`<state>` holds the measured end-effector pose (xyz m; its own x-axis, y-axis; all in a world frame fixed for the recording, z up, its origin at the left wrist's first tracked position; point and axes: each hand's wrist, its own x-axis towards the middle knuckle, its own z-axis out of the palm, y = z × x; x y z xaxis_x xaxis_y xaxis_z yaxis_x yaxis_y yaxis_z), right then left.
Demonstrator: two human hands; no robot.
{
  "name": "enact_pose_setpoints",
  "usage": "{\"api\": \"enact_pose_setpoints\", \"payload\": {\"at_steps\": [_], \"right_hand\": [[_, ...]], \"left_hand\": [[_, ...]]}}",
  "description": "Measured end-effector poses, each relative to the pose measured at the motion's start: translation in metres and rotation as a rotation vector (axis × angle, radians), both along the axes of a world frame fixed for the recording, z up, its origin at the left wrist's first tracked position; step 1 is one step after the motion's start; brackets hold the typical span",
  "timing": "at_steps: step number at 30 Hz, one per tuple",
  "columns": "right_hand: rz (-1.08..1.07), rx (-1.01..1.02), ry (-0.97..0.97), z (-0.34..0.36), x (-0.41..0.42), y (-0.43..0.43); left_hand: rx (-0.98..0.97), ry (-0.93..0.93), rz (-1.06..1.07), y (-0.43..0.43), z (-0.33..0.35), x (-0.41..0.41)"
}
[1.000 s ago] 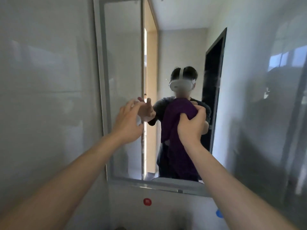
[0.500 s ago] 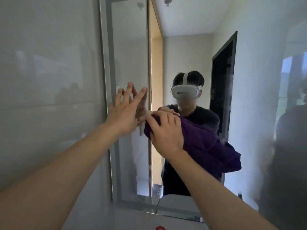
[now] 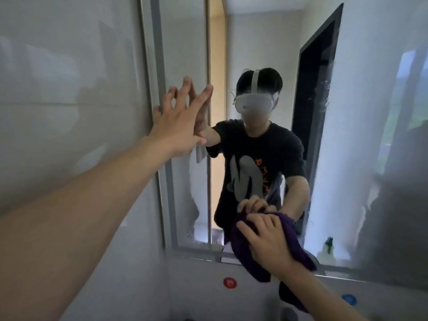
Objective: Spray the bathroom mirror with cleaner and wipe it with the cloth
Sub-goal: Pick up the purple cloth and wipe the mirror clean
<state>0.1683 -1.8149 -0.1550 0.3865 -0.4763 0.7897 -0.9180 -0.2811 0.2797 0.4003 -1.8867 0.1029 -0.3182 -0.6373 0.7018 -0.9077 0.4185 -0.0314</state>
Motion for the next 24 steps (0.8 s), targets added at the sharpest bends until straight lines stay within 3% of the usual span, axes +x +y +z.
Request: {"api": "enact_pose_setpoints", "payload": {"at_steps": [4, 9, 12, 14, 18, 24], "right_hand": [[-0.085, -0.186, -0.380, 0.076, -0.030, 0.010], [-0.114, -0.242, -0.581, 0.140, 0.011, -0.006], [-0.111, -0.237, -0.520, 0.146, 0.045, -0.021], [-0.111, -0.252, -0.445, 0.143, 0.063, -0.033], [-0.029, -0.280, -0.294, 0.130, 0.103, -0.054], [0.049, -0.226, -0.215, 0.084, 0.162, -0.084]], "left_hand": [[0.003, -0.007, -0.030, 0.000, 0.000, 0.001], [0.031, -0.052, 0.000, 0.017, 0.001, 0.000], [-0.061, -0.041, -0.001, 0.023, -0.021, 0.019], [-0.021, -0.015, 0.032, 0.025, -0.041, 0.036], [0.001, -0.195, 0.141, 0.016, -0.061, 0.046], [-0.039, -0.223, 0.136, 0.006, -0.067, 0.047]]}}
